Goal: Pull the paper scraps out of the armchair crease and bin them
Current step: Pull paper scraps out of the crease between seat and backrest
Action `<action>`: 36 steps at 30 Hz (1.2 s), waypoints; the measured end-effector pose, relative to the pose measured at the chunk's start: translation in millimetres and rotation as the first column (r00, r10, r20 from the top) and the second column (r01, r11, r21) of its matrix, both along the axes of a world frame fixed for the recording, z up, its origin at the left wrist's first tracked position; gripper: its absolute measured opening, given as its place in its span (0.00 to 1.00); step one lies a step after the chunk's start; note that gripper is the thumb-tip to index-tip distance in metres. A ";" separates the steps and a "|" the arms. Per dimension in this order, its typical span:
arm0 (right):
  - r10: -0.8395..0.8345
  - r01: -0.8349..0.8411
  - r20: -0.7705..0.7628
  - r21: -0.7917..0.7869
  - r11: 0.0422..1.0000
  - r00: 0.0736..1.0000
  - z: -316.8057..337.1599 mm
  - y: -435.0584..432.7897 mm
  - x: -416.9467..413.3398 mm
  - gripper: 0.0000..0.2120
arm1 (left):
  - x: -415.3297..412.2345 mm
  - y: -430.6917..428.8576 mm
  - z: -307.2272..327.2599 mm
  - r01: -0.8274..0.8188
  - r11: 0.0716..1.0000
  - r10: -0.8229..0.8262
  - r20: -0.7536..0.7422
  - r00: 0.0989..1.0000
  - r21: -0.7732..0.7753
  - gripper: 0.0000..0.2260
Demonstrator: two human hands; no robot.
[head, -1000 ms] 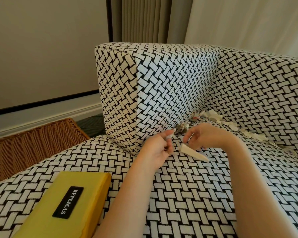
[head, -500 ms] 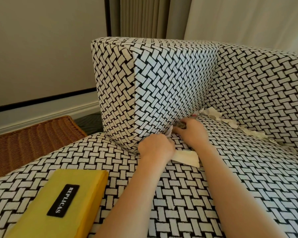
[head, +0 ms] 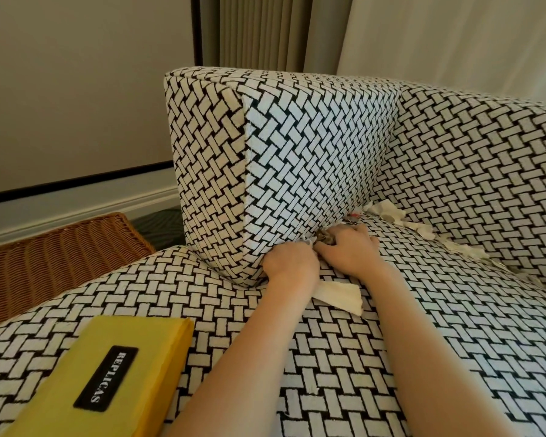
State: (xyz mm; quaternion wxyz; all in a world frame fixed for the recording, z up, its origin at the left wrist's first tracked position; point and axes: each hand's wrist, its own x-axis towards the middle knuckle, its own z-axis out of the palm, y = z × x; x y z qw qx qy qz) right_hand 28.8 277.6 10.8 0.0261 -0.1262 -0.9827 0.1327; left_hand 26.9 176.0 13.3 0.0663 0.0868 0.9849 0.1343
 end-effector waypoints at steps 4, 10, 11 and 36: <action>0.102 -0.104 0.031 0.056 0.993 0.994 5.8 1.0 4.6 0.16 | 0.4 -3.5 -7.8 0.080 0.988 -0.062 -0.138 0.988 0.129 0.14; 0.237 -0.242 -0.049 -0.185 0.952 0.970 7.6 16.9 4.0 0.10 | 4.9 -5.9 -8.6 0.143 0.957 -0.077 -0.255 0.964 0.252 0.11; 0.248 -0.251 -0.041 -0.219 0.943 0.968 7.7 18.1 5.2 0.11 | 5.9 -5.6 -8.2 0.148 0.956 -0.081 -0.257 0.963 0.252 0.11; -0.158 0.010 -0.396 -0.351 0.936 0.905 -4.4 3.1 -6.9 0.14 | 9.0 -23.0 4.6 -0.524 0.222 -0.247 0.568 0.785 0.822 0.13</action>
